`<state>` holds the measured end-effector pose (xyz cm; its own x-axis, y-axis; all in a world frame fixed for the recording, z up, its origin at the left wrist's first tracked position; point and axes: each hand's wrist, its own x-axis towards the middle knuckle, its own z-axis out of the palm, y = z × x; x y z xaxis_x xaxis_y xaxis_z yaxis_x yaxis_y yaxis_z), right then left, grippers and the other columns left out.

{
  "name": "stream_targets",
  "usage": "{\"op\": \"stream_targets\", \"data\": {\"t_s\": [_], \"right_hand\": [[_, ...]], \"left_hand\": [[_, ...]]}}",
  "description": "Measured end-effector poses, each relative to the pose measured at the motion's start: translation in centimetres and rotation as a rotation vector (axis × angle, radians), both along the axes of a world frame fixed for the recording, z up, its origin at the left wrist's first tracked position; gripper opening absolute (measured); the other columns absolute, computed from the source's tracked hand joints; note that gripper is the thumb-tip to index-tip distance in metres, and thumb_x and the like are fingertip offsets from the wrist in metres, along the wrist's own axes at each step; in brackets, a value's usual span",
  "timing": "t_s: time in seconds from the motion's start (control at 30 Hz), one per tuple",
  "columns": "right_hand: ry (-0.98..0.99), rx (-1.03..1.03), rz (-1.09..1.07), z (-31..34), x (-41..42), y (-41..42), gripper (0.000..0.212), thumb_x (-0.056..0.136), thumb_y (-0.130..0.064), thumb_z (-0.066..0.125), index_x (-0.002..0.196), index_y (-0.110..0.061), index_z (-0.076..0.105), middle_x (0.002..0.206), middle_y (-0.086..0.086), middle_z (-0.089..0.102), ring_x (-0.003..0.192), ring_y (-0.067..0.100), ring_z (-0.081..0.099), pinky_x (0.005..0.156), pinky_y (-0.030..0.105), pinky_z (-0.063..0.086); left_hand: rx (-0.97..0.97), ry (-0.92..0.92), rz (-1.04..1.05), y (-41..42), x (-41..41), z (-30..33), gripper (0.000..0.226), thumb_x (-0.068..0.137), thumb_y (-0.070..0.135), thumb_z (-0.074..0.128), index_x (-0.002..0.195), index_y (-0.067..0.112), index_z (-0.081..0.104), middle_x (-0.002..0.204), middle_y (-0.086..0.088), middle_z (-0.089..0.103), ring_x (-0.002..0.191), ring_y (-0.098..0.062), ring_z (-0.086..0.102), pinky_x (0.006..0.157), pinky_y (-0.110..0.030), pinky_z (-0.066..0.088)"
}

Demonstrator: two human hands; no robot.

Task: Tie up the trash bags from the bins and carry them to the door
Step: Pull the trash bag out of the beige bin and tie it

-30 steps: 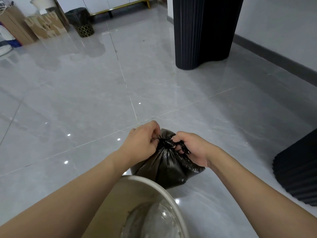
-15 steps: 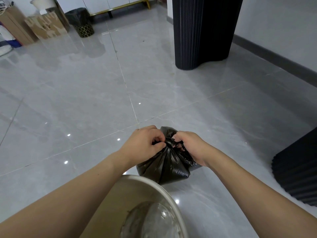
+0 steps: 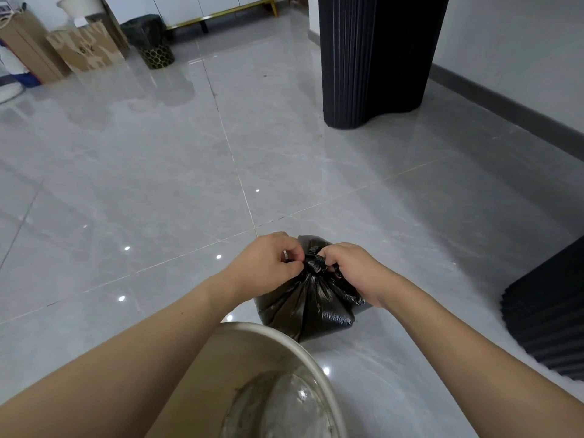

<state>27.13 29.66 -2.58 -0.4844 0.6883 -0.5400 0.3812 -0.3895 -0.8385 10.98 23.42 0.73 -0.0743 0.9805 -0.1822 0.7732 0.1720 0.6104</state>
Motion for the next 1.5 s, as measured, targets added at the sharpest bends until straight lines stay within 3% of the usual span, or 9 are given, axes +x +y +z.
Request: {"op": "stream_targets", "data": {"t_s": [0.1, 0.27, 0.43, 0.67, 0.83, 0.93, 1.07, 1.27, 1.5], "right_hand": [[0.026, 0.038, 0.011, 0.4, 0.0, -0.3, 0.014, 0.07, -0.021, 0.05, 0.082, -0.018, 0.057, 0.079, 0.008, 0.042, 0.073, 0.021, 0.038, 0.066, 0.033, 0.031], [0.0, 0.073, -0.001, 0.5, -0.3, -0.3, 0.008, 0.08, -0.022, 0.049, 0.08, -0.019, 0.057, 0.076, 0.006, 0.043, 0.072, 0.021, 0.037, 0.066, 0.033, 0.031], [-0.009, 0.06, -0.009, 0.3, -0.3, 0.1, 0.024, 0.061, -0.032, 0.049, 0.076, -0.02, 0.063, 0.073, 0.005, 0.051, 0.073, 0.023, 0.049, 0.073, 0.036, 0.039], [0.048, 0.09, -0.032, 0.0, -0.5, 0.1, 0.018, 0.09, -0.008, 0.048, 0.091, -0.02, 0.06, 0.079, 0.0, 0.054, 0.072, 0.016, 0.05, 0.069, 0.03, 0.041], [-0.159, 0.369, -0.156, -0.5, -0.2, 1.1, 0.026, 0.085, -0.011, 0.039, 0.085, -0.028, 0.058, 0.073, -0.006, 0.056, 0.07, 0.02, 0.05, 0.071, 0.035, 0.043], [-0.323, 0.655, -0.046, -0.6, -0.2, 0.2, 0.032, 0.092, -0.009, 0.035, 0.109, -0.025, 0.056, 0.098, -0.007, 0.063, 0.096, 0.021, 0.05, 0.097, 0.038, 0.035], [-0.553, 0.975, 0.008, -2.0, 0.1, 0.2, 0.031, 0.1, -0.02, 0.038, 0.122, -0.02, 0.059, 0.115, 0.002, 0.059, 0.111, 0.025, 0.048, 0.097, 0.037, 0.033], [-0.389, 0.866, -0.08, -1.2, -1.1, 1.2, 0.025, 0.101, -0.025, 0.042, 0.105, -0.013, 0.063, 0.115, 0.003, 0.051, 0.112, 0.023, 0.045, 0.095, 0.032, 0.033], [-0.187, 0.765, -0.162, 11.8, -6.9, 2.0, 0.027, 0.102, -0.029, 0.036, 0.089, -0.01, 0.05, 0.082, 0.003, 0.057, 0.08, 0.024, 0.053, 0.062, 0.035, 0.035]], "left_hand": [[-0.132, -0.214, 0.13, 0.2, 0.2, 0.7, 0.01, 0.081, 0.01, 0.062, 0.071, 0.009, 0.059, 0.058, 0.008, 0.049, 0.05, -0.006, 0.042, 0.049, -0.016, 0.034], [-0.216, -0.439, 0.318, 0.8, 0.3, 1.1, 0.012, 0.083, 0.01, 0.057, 0.073, 0.015, 0.054, 0.072, 0.001, 0.052, 0.073, -0.015, 0.05, 0.061, -0.022, 0.034], [-0.2, -0.23, 0.214, 0.4, 0.1, 0.3, 0.008, 0.084, 0.019, 0.068, 0.089, 0.012, 0.065, 0.073, 0.003, 0.059, 0.059, -0.011, 0.05, 0.053, -0.017, 0.038], [-0.331, -0.326, 0.424, 1.1, 0.9, 1.5, 0.024, 0.09, 0.024, 0.042, 0.069, 0.018, 0.033, 0.07, -0.002, 0.03, 0.066, -0.019, 0.028, 0.062, -0.033, 0.022], [-0.365, 0.069, 0.405, 0.8, -1.3, 0.8, 0.03, 0.089, 0.033, 0.038, 0.069, 0.011, 0.042, 0.077, -0.006, 0.046, 0.08, -0.027, 0.042, 0.072, -0.036, 0.034], [-0.327, 0.137, 0.411, 0.7, -2.2, 0.3, 0.031, 0.093, 0.027, 0.038, 0.067, 0.01, 0.043, 0.074, -0.006, 0.045, 0.08, -0.029, 0.043, 0.069, -0.032, 0.035], [-0.233, -0.145, 0.514, 0.2, -2.2, 0.2, 0.025, 0.096, 0.023, 0.036, 0.078, 0.009, 0.045, 0.075, -0.004, 0.042, 0.068, -0.02, 0.038, 0.06, -0.03, 0.029], [0.0, -0.192, 0.613, -0.1, -3.1, 0.4, 0.029, 0.103, 0.029, 0.034, 0.104, 0.006, 0.051, 0.086, -0.004, 0.054, 0.075, -0.018, 0.048, 0.069, -0.035, 0.04], [0.307, -0.167, 0.746, 0.9, -6.2, 10.5, 0.025, 0.104, 0.029, 0.034, 0.1, 0.008, 0.046, 0.077, 0.004, 0.05, 0.082, -0.025, 0.05, 0.072, -0.031, 0.033]]}}
